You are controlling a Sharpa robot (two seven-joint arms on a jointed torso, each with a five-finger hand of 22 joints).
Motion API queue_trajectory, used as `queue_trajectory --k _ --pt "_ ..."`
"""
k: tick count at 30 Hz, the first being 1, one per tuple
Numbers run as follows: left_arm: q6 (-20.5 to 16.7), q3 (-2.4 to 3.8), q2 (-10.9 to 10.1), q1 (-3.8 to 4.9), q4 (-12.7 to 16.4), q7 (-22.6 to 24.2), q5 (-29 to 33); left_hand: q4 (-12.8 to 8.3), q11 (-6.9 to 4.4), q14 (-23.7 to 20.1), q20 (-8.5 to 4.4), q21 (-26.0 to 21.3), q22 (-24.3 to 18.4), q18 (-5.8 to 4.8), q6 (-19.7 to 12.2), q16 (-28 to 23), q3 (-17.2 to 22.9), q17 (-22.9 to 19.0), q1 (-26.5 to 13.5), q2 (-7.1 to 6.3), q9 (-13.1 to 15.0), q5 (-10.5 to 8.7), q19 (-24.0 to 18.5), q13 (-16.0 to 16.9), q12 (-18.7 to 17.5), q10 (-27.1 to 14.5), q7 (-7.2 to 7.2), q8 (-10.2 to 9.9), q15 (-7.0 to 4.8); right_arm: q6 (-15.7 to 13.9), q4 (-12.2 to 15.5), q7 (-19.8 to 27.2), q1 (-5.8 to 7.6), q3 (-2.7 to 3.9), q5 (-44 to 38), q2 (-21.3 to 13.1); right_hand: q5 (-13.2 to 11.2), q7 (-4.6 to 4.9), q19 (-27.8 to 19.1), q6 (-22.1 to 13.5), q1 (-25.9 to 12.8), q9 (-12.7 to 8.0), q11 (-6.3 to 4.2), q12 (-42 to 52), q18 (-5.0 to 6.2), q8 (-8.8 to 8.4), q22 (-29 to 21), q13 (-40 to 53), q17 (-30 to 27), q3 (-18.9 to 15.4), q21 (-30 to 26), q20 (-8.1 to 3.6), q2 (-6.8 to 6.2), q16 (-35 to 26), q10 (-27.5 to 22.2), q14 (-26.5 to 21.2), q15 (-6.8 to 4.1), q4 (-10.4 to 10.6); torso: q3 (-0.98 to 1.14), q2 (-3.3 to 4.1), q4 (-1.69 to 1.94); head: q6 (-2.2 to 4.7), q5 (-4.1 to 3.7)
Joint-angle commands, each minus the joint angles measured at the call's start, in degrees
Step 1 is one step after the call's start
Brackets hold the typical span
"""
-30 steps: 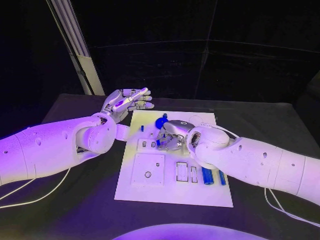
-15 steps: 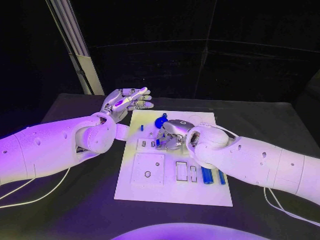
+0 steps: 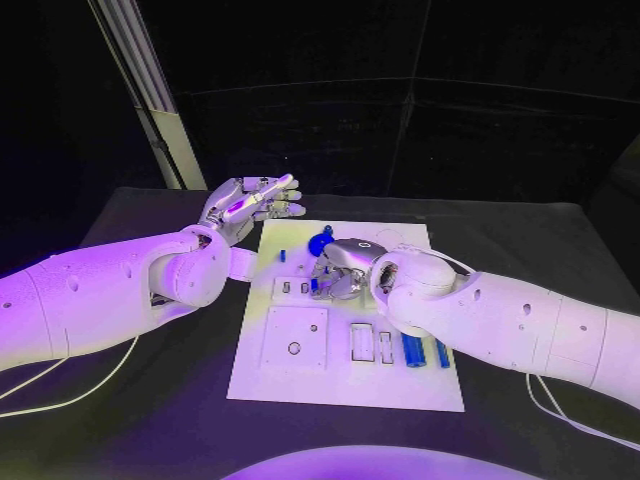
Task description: Assemble the parts on the task board
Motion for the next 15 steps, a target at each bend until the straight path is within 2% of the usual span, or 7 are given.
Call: queue_trajectory --k 1,7,15 --pt "0.73 0.05 0.06 0.11 0.01 0.48 0.05 -0.23 0.06 0.32 -0.05 0.05 -0.07 0.91 0.27 -0.37 0.23 0.05 0.05 -0.13 -0.05 0.28 0.42 -0.07 -0.23 0.26 0.3 0.06 0.16 2.71 -0.03 -1.63 -0.4 -0.34 -1.43 -0.19 0.0 0.04 -0.35 0.01 0.07 0.08 -0.06 -0.23 0.1 0.15 -0.07 0.49 8.33 0.22 -0.35 0.11 0.06 -0.21 -0.34 4.59 0.49 -0.11 0.02 0.04 0.01 -0.06 -0.08" --pt "0.75 0.05 0.1 0.1 -0.05 0.47 0.05 -0.23 0.06 0.32 -0.05 0.05 -0.07 0.91 0.27 -0.37 0.23 0.05 0.05 -0.13 -0.05 0.28 0.42 -0.07 -0.23 0.26 0.3 0.06 0.16 2.44 0.04 -1.97 -0.53 -0.36 -2.34 -0.35 -0.05 0.06 -0.38 -0.03 0.06 0.08 -0.06 -0.34 0.11 0.14 -0.13 0.41 8.32 0.17 -0.38 0.11 -0.21 -0.22 -0.41 4.59 0.48 -0.2 0.03 0.12 0.03 -0.11 -0.15" --pt "0.79 0.05 0.22 0.1 -0.2 0.46 0.05 -0.23 0.06 0.32 -0.05 0.05 -0.07 0.91 0.27 -0.37 0.23 0.05 0.05 -0.13 -0.05 0.28 0.42 -0.07 -0.23 0.26 0.3 0.06 0.16 1.96 -0.03 -1.92 -0.81 -0.38 -3.26 -0.42 -0.57 0.24 -0.86 -0.66 -0.48 0.0 0.1 -1.16 0.25 -0.02 -0.99 -0.26 7.87 -0.31 -0.84 0.17 -1.56 -0.5 -0.94 4.48 0.58 -0.31 0.08 0.16 -0.01 -0.24 -0.19"
